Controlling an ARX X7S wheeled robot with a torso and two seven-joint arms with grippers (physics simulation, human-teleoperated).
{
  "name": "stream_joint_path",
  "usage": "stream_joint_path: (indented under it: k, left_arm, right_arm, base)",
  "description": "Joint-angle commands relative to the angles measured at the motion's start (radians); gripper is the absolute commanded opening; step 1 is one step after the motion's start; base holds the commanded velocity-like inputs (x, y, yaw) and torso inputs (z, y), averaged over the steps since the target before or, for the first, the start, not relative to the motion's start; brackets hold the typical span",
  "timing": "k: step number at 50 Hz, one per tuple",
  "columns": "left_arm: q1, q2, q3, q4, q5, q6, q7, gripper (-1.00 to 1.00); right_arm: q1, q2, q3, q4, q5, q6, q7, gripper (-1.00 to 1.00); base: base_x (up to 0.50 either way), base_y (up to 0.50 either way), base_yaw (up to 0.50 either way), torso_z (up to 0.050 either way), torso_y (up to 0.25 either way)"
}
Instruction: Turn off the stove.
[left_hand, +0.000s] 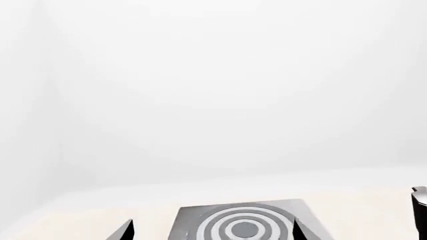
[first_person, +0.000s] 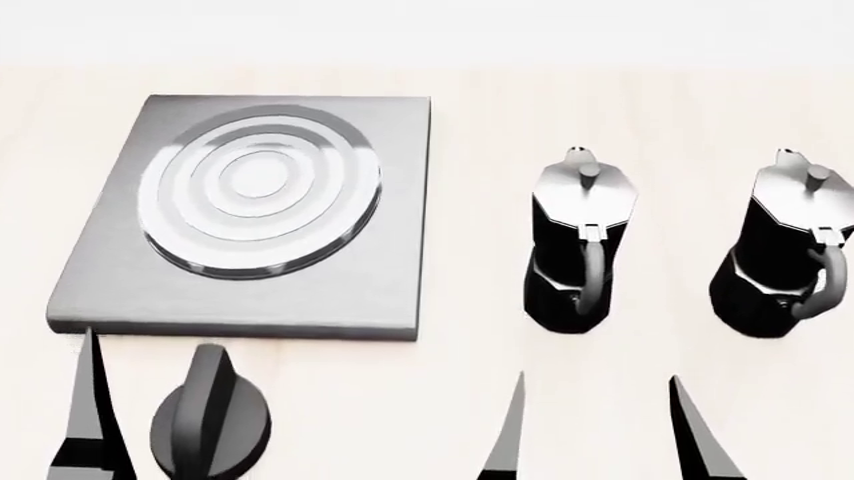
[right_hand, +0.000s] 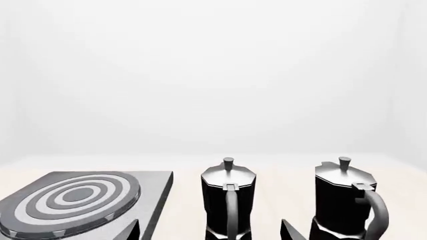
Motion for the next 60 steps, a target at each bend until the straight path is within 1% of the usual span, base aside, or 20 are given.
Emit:
stream_joint_path:
  k: [1, 33, 44, 50, 60]
  left_arm:
    - [0.001, 0.016, -0.028, -0.012, -0.008, 0.019, 0.026, 1.0]
    - [0.0, 0.005, -0.018, -0.011, -0.018, 0.02, 0.012, 1.0]
    - [-0.003, 0.0, -0.012, -0.006, -0.024, 0.017, 0.012, 1.0]
    - [-0.038, 0.006, 0.002, 0.039, -0.049, -0.021, 0.018, 1.0]
    - [-0.146, 0.023, 0.045, 0.101, -0.055, -0.111, 0.014, 1.0]
  right_arm:
    - [-0.005, -0.014, 0.015, 0.005, -0.006, -0.013, -0.03, 1.0]
    - [0.0, -0.003, 0.012, 0.004, 0.004, -0.014, -0.018, 1.0]
    - [0.001, 0.0, 0.008, 0.007, 0.007, -0.018, -0.017, 1.0]
    - [0.003, 0.002, 0.007, 0.009, 0.009, -0.017, -0.015, 1.0]
    - [0.003, 0.005, 0.007, 0.004, 0.014, -0.014, -0.01, 1.0]
  base:
    - [0.0, 0.0, 0.0, 0.0, -0.135]
    - [0.0, 0.0, 0.0, 0.0, -0.111]
    - [0.0, 0.0, 0.0, 0.0, -0.021]
    - [0.0, 0.0, 0.0, 0.0, 0.0]
    - [0.0, 0.0, 0.0, 0.0, 0.0]
